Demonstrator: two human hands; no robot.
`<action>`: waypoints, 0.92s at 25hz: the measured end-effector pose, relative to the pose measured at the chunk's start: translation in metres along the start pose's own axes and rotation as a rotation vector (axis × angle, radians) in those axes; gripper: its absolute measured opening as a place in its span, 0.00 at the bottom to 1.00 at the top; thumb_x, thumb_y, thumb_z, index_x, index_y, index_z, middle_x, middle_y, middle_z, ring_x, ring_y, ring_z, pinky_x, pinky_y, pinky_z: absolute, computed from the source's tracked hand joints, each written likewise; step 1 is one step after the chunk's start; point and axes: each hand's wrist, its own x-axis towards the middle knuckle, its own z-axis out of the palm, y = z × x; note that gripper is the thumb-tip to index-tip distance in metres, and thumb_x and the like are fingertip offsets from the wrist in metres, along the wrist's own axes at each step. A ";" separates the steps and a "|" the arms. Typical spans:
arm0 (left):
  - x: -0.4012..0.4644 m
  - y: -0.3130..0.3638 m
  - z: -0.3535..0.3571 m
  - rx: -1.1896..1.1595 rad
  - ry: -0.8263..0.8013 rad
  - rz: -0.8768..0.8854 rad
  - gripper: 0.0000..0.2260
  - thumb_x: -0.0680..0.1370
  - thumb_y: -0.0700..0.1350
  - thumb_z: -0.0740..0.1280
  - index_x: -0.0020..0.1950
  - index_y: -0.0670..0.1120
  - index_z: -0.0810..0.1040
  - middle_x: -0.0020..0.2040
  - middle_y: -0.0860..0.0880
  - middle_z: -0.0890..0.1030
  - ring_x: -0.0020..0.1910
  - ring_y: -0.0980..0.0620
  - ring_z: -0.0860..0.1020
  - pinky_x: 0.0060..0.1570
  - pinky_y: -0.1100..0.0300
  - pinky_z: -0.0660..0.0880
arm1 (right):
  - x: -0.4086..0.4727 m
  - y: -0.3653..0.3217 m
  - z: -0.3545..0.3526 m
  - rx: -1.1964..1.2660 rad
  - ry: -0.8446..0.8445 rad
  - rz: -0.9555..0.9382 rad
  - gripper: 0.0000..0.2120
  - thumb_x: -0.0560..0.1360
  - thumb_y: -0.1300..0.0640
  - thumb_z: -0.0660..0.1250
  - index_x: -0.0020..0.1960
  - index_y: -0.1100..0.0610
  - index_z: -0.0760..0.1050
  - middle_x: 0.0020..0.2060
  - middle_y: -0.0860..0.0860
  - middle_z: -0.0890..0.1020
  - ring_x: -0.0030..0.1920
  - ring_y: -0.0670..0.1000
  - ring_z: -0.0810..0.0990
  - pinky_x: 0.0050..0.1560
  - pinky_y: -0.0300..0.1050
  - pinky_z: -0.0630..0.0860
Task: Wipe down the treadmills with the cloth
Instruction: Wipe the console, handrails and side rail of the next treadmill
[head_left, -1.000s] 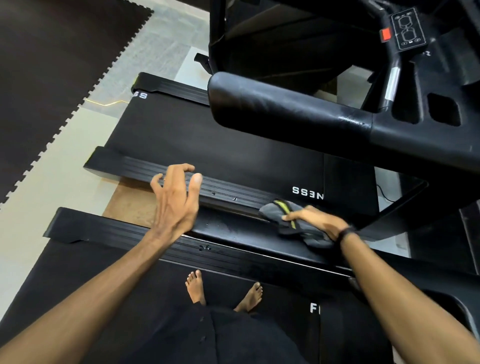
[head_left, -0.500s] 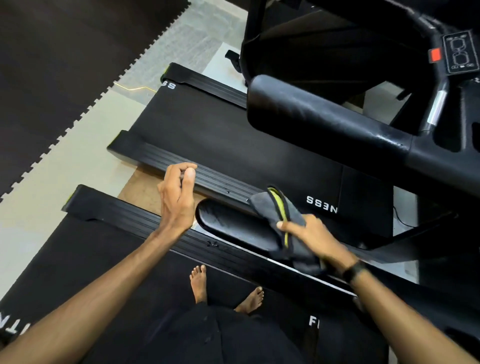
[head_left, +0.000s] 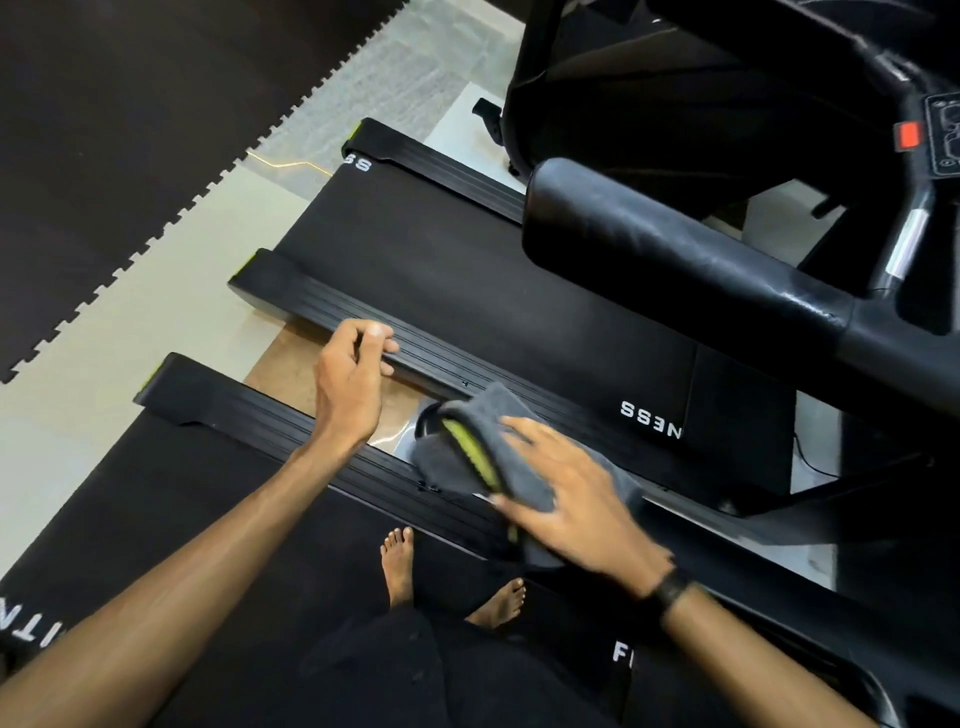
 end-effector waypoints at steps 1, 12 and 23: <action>-0.002 -0.001 -0.001 -0.002 -0.034 0.004 0.08 0.84 0.43 0.60 0.54 0.42 0.78 0.44 0.48 0.82 0.36 0.55 0.79 0.37 0.64 0.76 | 0.002 0.023 -0.008 0.061 -0.050 0.153 0.34 0.68 0.30 0.67 0.68 0.46 0.77 0.65 0.45 0.80 0.64 0.43 0.76 0.70 0.45 0.70; 0.002 0.016 0.004 0.040 0.109 0.097 0.14 0.81 0.46 0.67 0.40 0.38 0.78 0.24 0.45 0.69 0.22 0.58 0.64 0.24 0.66 0.61 | 0.016 -0.024 0.008 -0.074 0.016 -0.059 0.28 0.74 0.32 0.63 0.69 0.43 0.73 0.68 0.45 0.77 0.69 0.46 0.72 0.68 0.45 0.67; -0.006 0.010 0.008 0.148 0.010 0.020 0.20 0.77 0.62 0.58 0.44 0.47 0.79 0.34 0.53 0.79 0.35 0.49 0.77 0.42 0.47 0.75 | 0.106 -0.034 0.016 0.086 -0.175 0.217 0.19 0.75 0.37 0.68 0.43 0.53 0.77 0.42 0.50 0.83 0.44 0.53 0.80 0.47 0.48 0.73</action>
